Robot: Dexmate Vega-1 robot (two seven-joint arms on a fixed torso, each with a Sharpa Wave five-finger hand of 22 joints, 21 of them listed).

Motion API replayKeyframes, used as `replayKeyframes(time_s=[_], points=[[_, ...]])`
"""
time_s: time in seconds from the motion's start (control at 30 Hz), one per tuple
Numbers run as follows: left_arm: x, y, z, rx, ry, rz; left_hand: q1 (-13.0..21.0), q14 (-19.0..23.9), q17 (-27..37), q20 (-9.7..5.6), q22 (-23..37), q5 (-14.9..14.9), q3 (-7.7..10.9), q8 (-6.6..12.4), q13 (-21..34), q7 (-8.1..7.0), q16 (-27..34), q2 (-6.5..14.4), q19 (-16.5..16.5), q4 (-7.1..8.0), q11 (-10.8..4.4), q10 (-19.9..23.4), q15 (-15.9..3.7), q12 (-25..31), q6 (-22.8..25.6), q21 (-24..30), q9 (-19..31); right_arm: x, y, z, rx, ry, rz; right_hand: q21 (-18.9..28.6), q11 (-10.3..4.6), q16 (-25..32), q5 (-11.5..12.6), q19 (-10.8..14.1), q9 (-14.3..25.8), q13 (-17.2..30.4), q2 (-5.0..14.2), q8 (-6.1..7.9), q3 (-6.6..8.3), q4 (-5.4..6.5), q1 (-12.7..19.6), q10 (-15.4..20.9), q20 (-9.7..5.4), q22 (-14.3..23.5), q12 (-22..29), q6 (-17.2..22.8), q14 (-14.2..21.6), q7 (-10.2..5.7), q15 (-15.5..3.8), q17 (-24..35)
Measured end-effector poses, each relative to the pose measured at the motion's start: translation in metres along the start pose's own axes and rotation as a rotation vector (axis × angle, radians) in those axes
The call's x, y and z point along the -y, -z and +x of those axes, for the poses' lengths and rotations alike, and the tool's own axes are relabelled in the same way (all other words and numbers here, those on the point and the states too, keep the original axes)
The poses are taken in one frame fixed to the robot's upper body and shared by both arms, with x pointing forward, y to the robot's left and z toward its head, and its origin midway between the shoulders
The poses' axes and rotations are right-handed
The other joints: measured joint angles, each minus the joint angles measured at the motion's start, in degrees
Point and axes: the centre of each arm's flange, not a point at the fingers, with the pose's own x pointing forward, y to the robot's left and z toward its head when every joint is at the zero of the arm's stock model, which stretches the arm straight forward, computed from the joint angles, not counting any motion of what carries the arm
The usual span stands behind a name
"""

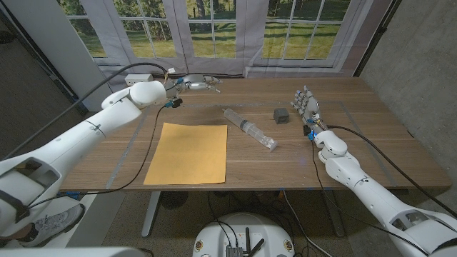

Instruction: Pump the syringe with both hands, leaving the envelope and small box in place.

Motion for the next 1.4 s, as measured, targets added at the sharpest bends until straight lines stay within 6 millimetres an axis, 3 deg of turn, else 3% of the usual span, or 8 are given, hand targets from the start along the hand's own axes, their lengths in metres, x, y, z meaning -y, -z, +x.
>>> replayKeyframes(time_s=[0.23,0.37,0.87,1.0,1.17,1.4], points=[[-0.005,-0.014,0.008,0.007,0.058,0.129,2.77,-0.01,0.00,0.42,-0.01,0.00,0.00,0.00,0.00,-0.09,-0.27,-1.70,-1.63,0.00,0.50,-0.76,0.00,-0.85,0.09,0.00,0.00,-0.001,0.000,0.000,-0.001,0.001,0.001,0.00,-0.02,0.00,0.00,0.00,0.00,0.00,0.00,0.00,0.00,0.00,0.00,-0.42,0.00,0.00,0.00,0.00,0.00,0.00,0.00,0.00],[-0.012,-0.020,0.014,0.015,0.055,0.139,4.61,-0.03,0.00,-0.40,-0.01,0.41,0.00,0.00,0.00,-0.83,-0.27,-3.25,-2.72,0.00,0.19,-1.06,0.02,-1.07,0.80,-0.21,0.00,0.000,0.001,0.000,-0.004,0.002,0.001,0.00,-0.01,0.00,0.00,0.00,0.00,0.00,0.00,0.00,0.00,0.00,0.00,-0.42,0.00,0.00,0.00,0.00,0.00,0.00,0.00,-0.26],[-0.008,-0.041,0.037,0.049,0.220,0.417,9.92,-1.71,-0.01,-0.25,-0.01,0.16,0.00,-0.30,-0.01,-2.47,-0.27,-6.57,-9.40,0.01,-0.95,-1.98,0.20,-1.30,-0.86,-0.64,0.28,-0.001,0.003,-0.002,-0.012,0.006,0.005,0.00,-0.21,0.00,0.00,0.00,0.00,0.00,0.00,0.00,0.00,0.00,0.00,-0.61,0.00,0.00,0.00,0.01,0.00,0.01,0.00,-0.52],[-0.015,-0.046,0.045,0.052,0.216,0.421,11.65,-2.42,-0.01,-0.20,0.00,-0.06,0.00,-0.61,-0.01,-2.56,-0.27,-6.80,-10.64,0.01,-0.73,-3.43,0.10,-1.91,-2.03,-0.64,0.28,-0.001,0.004,-0.002,-0.013,0.007,0.006,0.00,-0.21,0.00,0.00,0.00,-0.01,0.00,0.00,0.00,-0.01,0.00,0.00,-0.61,0.00,0.00,0.00,-0.31,0.00,-0.31,0.00,-0.52],[-0.008,-0.053,0.052,0.069,0.288,0.530,13.89,-3.22,-0.01,-0.28,0.00,-0.06,0.16,-1.13,-0.01,-2.42,-0.27,-7.41,-13.46,0.16,-0.53,-5.06,0.28,-1.91,-4.60,-0.64,0.28,-0.002,0.005,-0.003,-0.015,0.007,0.010,0.00,-0.21,0.20,0.00,0.00,-0.01,-0.01,0.00,0.00,0.15,-0.16,0.00,-0.61,0.00,0.00,0.00,-0.30,-0.32,-0.30,-0.32,-0.52],[-0.003,-0.062,0.061,0.067,0.343,0.635,16.34,-6.11,-0.01,0.72,0.15,-0.05,0.23,-1.13,-0.01,-1.85,-0.71,-7.61,-15.04,0.29,0.91,-7.73,0.30,-1.91,-7.01,-0.64,0.27,-0.002,0.006,-0.004,-0.016,0.009,0.015,0.00,-0.21,0.23,0.00,-0.22,-0.01,-0.01,0.00,0.00,0.15,-0.16,0.00,-0.61,0.22,-0.01,0.00,-0.30,-0.32,-0.30,-0.31,-0.79]])
